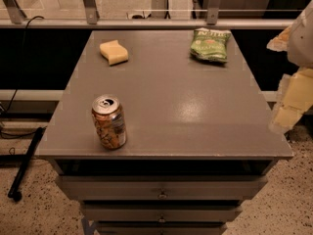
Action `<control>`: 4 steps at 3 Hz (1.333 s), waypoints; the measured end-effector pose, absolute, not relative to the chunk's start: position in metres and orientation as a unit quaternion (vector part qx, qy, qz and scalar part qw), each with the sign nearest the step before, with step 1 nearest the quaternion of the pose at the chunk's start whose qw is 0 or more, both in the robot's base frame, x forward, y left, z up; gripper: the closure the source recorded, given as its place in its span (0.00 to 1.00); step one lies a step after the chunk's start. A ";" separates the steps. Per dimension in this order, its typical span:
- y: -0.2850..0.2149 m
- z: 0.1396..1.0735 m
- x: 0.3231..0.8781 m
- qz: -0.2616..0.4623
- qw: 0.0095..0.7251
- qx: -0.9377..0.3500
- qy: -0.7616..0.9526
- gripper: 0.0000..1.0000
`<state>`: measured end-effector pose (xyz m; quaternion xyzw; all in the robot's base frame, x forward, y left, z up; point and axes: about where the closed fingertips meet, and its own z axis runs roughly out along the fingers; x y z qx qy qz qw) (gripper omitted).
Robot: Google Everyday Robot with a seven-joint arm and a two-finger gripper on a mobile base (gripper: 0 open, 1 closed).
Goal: Move sponge near orange can
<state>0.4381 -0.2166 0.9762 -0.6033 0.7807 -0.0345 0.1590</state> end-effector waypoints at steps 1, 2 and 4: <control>-0.217 0.976 0.438 -0.035 0.159 -0.603 0.781 0.00; -0.216 0.978 0.441 -0.032 0.175 -0.603 0.778 0.00; -0.164 0.939 0.534 0.033 0.264 -0.573 0.775 0.00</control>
Offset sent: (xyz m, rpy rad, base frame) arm 0.0071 -0.0014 -0.0022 0.0533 -0.0293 0.0128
